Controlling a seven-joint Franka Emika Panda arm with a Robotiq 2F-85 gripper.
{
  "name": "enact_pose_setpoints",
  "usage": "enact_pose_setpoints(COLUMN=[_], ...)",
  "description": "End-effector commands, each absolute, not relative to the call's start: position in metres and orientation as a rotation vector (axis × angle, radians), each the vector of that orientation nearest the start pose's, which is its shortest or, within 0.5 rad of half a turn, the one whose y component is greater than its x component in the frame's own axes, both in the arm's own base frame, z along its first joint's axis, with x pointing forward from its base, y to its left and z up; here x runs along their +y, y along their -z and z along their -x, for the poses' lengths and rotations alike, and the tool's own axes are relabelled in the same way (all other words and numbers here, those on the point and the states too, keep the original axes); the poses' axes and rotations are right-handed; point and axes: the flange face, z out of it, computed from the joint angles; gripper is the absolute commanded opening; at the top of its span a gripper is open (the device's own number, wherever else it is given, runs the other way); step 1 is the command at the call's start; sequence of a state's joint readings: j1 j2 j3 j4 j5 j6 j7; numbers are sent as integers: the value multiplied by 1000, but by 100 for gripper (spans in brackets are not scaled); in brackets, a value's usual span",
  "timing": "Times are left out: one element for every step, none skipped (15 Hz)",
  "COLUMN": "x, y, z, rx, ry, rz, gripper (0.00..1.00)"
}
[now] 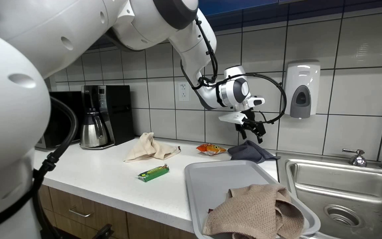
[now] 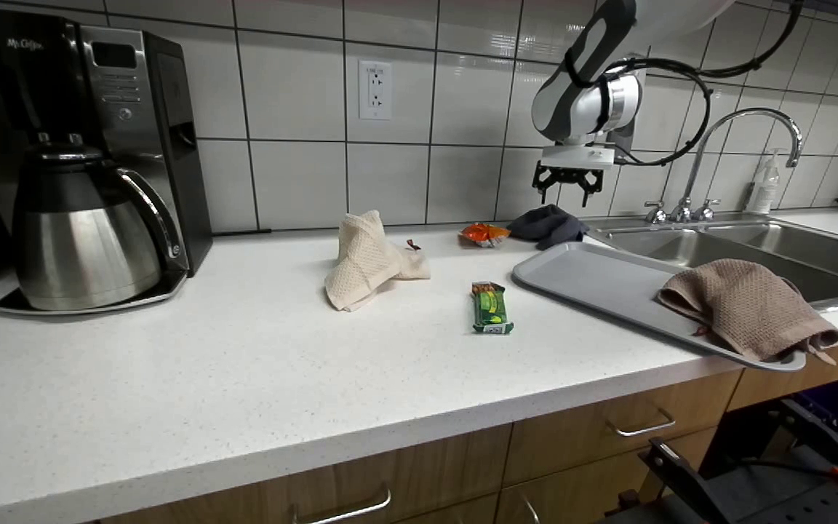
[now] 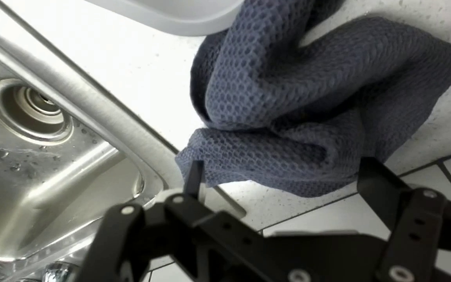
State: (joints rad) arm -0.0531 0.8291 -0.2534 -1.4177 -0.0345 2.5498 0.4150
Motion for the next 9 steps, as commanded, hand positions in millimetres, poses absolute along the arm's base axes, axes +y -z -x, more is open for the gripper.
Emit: enact_pose_setpoints(x=[-185,-185,-185,-184,-184,-183,-182,-181,-180], y=[-268,-270,-272,-275,-277,-279,-282,-285,-287], z=[-719,-716,-713,-709,-705,-701,-696,-691,-685], rx=[968,974,977,981,984,986,989,991,991], ry=[546,545,544,540,537,531,526,520,512], rz=[3125,3125,3124,3123,3124,3123,3123,3125,3125], gripper=[100,100,100,100,100,100,100,100,100])
